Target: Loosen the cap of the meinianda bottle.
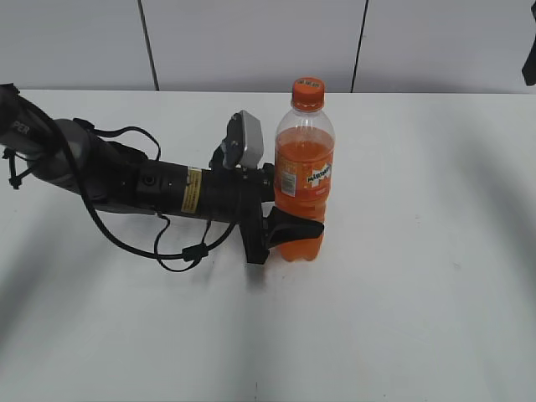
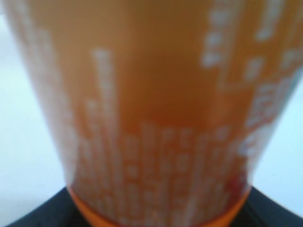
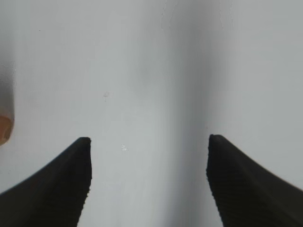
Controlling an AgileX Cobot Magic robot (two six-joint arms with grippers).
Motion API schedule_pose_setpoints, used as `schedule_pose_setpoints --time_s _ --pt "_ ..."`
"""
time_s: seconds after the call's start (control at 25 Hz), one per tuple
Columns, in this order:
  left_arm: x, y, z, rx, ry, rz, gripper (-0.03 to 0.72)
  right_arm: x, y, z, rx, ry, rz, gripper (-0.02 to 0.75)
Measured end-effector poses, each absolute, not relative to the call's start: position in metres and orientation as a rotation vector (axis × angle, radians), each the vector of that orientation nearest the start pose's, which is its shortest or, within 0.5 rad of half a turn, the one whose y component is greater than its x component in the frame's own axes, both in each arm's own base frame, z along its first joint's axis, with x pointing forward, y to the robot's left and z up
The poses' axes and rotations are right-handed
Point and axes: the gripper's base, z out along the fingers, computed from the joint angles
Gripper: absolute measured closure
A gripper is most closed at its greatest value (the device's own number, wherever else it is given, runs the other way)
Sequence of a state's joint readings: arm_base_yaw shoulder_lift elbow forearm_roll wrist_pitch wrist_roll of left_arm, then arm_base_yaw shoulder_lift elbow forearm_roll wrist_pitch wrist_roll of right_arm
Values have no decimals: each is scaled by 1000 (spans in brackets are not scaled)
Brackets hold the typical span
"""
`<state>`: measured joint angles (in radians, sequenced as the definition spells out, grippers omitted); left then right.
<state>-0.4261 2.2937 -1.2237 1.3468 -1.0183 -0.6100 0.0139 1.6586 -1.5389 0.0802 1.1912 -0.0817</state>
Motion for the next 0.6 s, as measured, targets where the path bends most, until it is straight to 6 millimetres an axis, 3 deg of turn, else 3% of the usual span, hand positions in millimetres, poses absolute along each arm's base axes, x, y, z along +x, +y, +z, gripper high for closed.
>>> schedule_pose_setpoints --time_s 0.32,0.6 --pt "346 -240 83 1391 1495 -986 284 348 18 348 40 2747 178 173" --pt "346 -240 83 1390 1495 -986 284 348 73 360 -5 2719 271 173"
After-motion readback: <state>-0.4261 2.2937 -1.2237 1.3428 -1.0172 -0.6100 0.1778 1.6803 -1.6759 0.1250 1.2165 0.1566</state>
